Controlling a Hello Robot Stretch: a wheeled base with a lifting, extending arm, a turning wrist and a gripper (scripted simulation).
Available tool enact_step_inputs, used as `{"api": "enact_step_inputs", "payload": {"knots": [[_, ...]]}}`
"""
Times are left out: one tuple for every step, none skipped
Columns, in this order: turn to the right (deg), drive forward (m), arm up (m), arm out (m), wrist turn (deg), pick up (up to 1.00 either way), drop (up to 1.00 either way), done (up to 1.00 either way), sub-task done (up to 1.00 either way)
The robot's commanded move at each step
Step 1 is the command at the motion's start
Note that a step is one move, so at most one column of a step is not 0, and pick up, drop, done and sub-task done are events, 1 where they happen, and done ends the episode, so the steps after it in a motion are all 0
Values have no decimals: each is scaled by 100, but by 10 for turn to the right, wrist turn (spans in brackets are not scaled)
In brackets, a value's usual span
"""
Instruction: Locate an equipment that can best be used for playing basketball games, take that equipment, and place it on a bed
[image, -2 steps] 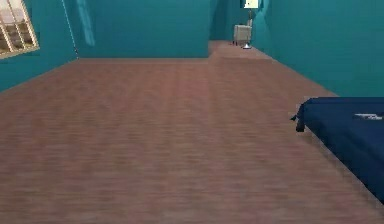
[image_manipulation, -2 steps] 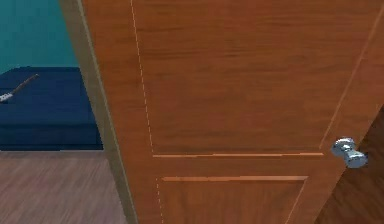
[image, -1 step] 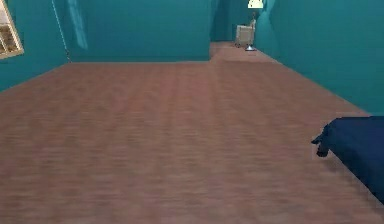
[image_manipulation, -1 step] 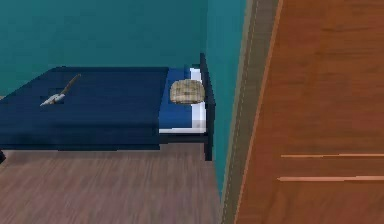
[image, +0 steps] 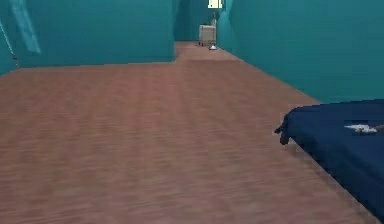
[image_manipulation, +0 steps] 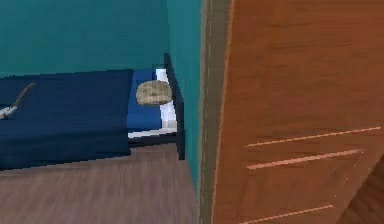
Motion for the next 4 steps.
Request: {"api": "enact_step_inputs", "payload": {"knots": [[0, 100, 0, 0, 0, 0, 0, 0, 0], [0, 100, 0, 0, 0, 0, 0, 0, 0], [0, 100, 0, 0, 0, 0, 0, 0, 0], [0, 100, 0, 0, 0, 0, 0, 0, 0]]}}
